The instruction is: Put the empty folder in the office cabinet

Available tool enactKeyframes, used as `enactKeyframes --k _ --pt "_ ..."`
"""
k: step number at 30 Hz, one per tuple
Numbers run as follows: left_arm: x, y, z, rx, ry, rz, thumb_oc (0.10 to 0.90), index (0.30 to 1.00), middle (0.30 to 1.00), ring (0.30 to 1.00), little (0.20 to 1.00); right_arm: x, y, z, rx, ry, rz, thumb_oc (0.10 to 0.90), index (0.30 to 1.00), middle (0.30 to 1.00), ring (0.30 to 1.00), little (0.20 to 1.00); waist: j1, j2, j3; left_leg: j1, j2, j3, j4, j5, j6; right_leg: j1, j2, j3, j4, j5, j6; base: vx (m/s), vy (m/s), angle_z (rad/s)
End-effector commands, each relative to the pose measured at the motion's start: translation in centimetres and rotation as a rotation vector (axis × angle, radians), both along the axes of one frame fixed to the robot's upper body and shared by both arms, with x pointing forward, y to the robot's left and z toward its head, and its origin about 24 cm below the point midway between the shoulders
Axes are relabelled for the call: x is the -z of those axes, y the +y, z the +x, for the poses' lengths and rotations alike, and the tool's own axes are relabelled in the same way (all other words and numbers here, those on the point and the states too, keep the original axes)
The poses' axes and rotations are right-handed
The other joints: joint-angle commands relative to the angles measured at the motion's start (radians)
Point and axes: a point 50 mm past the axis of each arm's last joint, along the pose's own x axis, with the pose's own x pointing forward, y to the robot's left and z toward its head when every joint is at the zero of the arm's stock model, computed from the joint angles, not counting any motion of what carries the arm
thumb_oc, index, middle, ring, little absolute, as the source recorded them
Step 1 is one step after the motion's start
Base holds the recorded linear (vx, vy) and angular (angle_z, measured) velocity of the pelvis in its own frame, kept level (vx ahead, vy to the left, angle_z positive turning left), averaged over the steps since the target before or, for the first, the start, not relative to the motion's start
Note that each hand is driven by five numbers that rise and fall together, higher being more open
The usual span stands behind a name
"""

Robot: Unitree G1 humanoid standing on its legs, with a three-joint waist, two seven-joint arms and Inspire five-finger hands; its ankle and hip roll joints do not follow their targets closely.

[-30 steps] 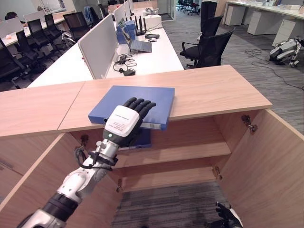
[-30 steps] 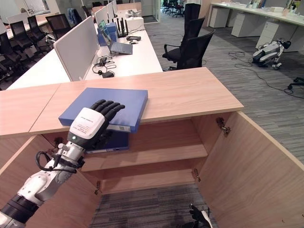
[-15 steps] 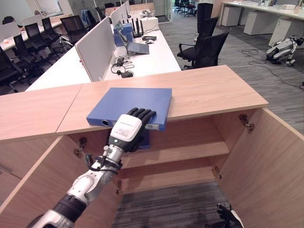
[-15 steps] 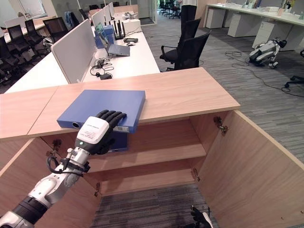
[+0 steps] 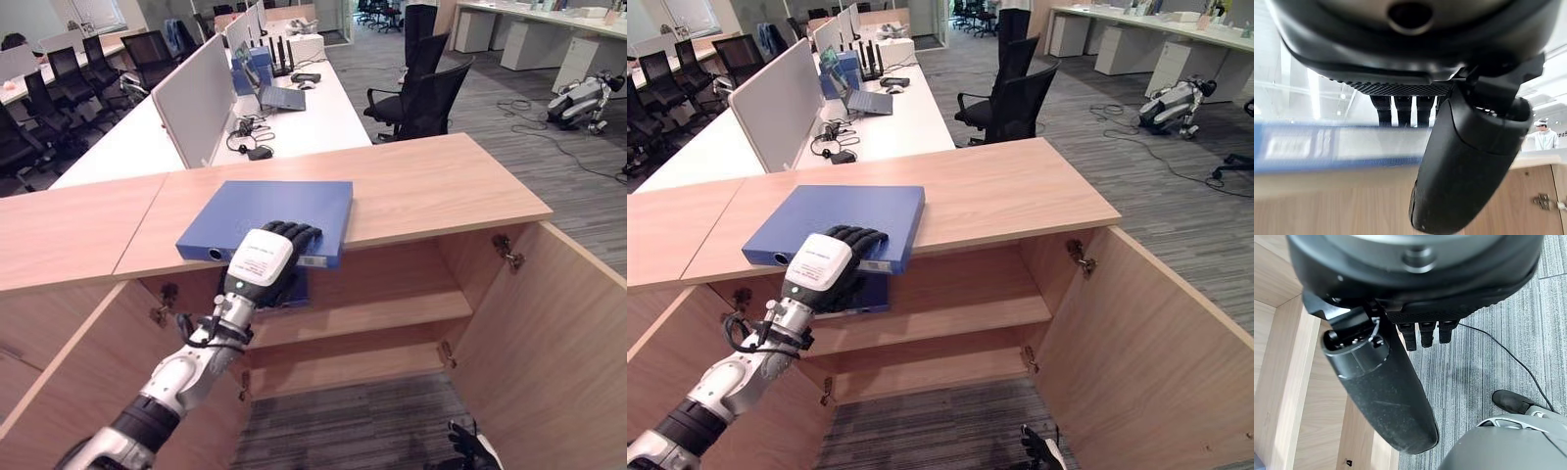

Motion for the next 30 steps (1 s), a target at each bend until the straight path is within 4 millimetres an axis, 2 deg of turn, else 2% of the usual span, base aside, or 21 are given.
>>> enactKeyframes --k 1,9,12,16,18,22,24,25,27,30 --pt "-5.8 -0.3 2.8 -0.014 -0.23 -0.045 0.4 0.3 0.3 0.3 0.3 -1.7 0.2 4.3 -0.018 -0.17 -0.008 0.8 0.9 0.9 0.9 0.9 -0.012 -0.041 0.031 0.189 -0.002 -0.035 -0.002 -0.202 -0.069 -0.005 -0.013 0.036 -0.001 -0.098 0.057 0.0 0.0 0.0" --pt "-6.2 -0.4 1.3 0.024 -0.252 -0.116 0.4 0.3 0.3 0.3 0.3 -1.7 0.4 4.5 -0.005 -0.176 -0.001 0.8 0.9 0.9 0.9 0.9 -0.002 -0.043 0.031 0.188 -0.007 -0.047 -0.002 -0.205 -0.066 -0.002 -0.017 0.031 -0.001 -0.099 0.056 0.0 0.004 0.04" --pt "-6.3 0.5 -0.9 0.042 -0.254 -0.241 0.4 0.3 0.3 0.3 0.3 -1.9 0.9 5.1 -0.003 -0.198 0.022 0.8 0.9 0.9 0.9 0.9 0.02 -0.049 0.032 0.182 -0.01 -0.058 -0.002 -0.204 -0.064 -0.002 -0.02 0.026 -0.001 -0.098 0.055 -0.01 0.009 0.09" --pt "-6.4 1.3 -2.8 0.044 -0.254 -0.422 0.4 0.3 0.3 0.3 0.3 -2.1 1.1 5.6 -0.001 -0.213 0.024 0.8 0.9 0.9 0.9 0.9 0.036 -0.054 0.032 0.171 -0.013 -0.07 -0.002 -0.197 -0.062 -0.006 -0.022 0.02 -0.001 -0.091 0.05 -0.02 0.001 0.08" --pt "-6.8 1.4 -4.6 0.096 -0.244 -0.599 0.4 0.3 0.3 0.3 0.3 -2.3 1.1 6.1 0.006 -0.229 0.03 0.8 0.9 0.9 0.9 0.9 0.05 -0.056 0.034 0.164 -0.016 -0.082 -0.002 -0.195 -0.06 -0.007 -0.023 0.012 -0.001 -0.089 0.05 -0.02 0.005 0.13" --pt "-7.6 2.0 -6.6 0.227 -0.165 -1.0 0.4 0.3 0.3 0.3 0.3 -3.0 0.7 7.1 0.015 -0.268 0.042 0.8 0.9 0.9 0.9 0.9 0.069 -0.056 0.038 0.152 -0.023 -0.104 -0.002 -0.195 -0.057 -0.006 -0.029 -0.004 -0.001 -0.085 0.05 -0.02 0.016 0.24" --pt "-7.9 2.4 -7.1 0.306 -0.086 -1.135 0.4 0.3 0.3 0.3 0.3 -3.4 0.6 7.7 0.007 -0.281 0.049 0.8 0.9 0.9 0.9 0.9 0.078 -0.055 0.041 0.146 -0.026 -0.114 -0.002 -0.194 -0.056 -0.007 -0.032 -0.011 -0.001 -0.082 0.051 -0.04 0.021 0.37" --pt "-8.0 2.6 -7.2 0.429 0.032 -1.307 0.4 0.3 0.3 0.3 0.3 -3.7 0.6 8.5 -0.021 -0.286 0.055 0.8 0.9 0.9 0.9 0.9 0.092 -0.053 0.043 0.135 -0.029 -0.125 -0.002 -0.192 -0.054 -0.011 -0.036 -0.023 -0.001 -0.077 0.05 -0.06 0.035 0.32" --pt "-8.3 2.0 -7.3 0.593 0.167 -1.426 0.4 0.3 0.3 0.3 0.3 -3.8 1.0 8.8 -0.054 -0.278 0.078 0.8 0.9 0.9 0.9 0.9 0.107 -0.052 0.045 0.125 -0.03 -0.136 -0.002 -0.19 -0.054 -0.015 -0.039 -0.032 -0.001 -0.074 0.05 -0.05 0.032 0.09" --pt "-8.3 1.2 -7.0 0.709 0.288 -1.481 0.4 0.3 0.3 0.3 0.3 -3.8 1.3 9.3 -0.085 -0.277 0.088 0.8 0.9 0.9 0.9 0.9 0.115 -0.049 0.046 0.12 -0.032 -0.141 -0.002 -0.19 -0.053 -0.018 -0.043 -0.038 -0.001 -0.07 0.051 -0.03 0.025 0.14"
